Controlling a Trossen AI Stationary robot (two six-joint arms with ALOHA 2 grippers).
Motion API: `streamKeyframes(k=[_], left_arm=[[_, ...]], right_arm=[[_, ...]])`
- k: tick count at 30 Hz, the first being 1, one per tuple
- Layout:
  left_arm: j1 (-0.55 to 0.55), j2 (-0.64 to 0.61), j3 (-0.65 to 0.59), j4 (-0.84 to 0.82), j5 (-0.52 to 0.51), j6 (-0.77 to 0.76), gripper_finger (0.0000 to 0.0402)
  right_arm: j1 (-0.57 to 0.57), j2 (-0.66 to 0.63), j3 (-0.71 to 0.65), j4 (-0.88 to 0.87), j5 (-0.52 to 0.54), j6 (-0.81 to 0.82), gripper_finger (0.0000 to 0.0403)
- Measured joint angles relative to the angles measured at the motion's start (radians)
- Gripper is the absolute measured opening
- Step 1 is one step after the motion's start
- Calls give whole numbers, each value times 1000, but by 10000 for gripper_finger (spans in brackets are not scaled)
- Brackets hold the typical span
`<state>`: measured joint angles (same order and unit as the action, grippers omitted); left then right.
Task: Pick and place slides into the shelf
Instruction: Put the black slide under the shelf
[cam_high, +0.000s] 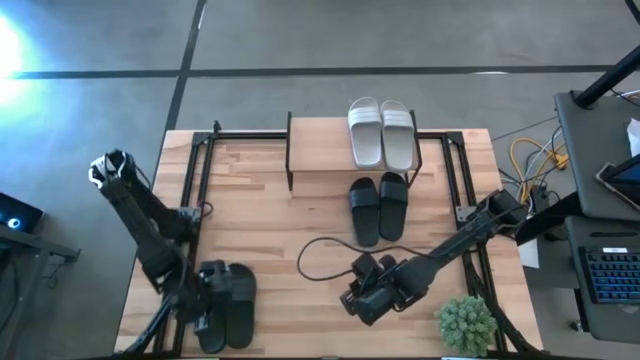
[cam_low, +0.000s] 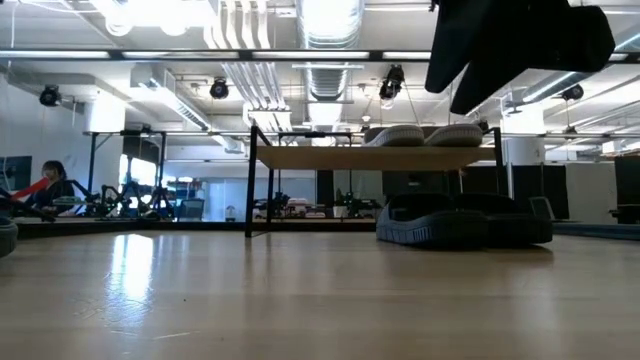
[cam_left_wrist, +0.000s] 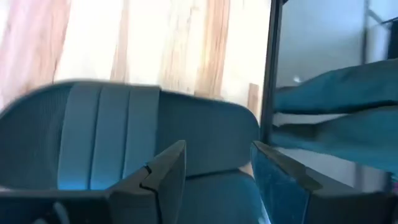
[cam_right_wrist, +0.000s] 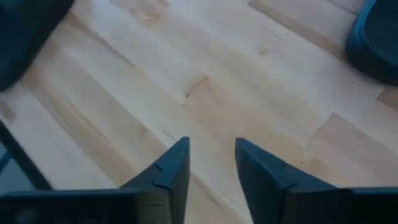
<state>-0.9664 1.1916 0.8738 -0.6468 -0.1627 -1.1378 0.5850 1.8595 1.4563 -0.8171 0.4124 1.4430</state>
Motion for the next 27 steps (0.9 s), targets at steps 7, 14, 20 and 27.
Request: streamKeyframes(k=[7, 14, 20, 27], left_arm=[[-85, 238, 138, -157, -150, -35, 166], [-89, 461, 357, -539, -281, -217, 166], [-91, 581, 451, -540, -262, -219, 166], [-91, 641, 455, -562, -262, -300, 166]], right_arm=[[-1, 0, 0, -112, 9, -52, 181], [-1, 0, 0, -203, 10, -68, 201], [-1, 0, 0, -269, 8, -96, 201], [-5, 0, 0, -311, 7, -119, 201]])
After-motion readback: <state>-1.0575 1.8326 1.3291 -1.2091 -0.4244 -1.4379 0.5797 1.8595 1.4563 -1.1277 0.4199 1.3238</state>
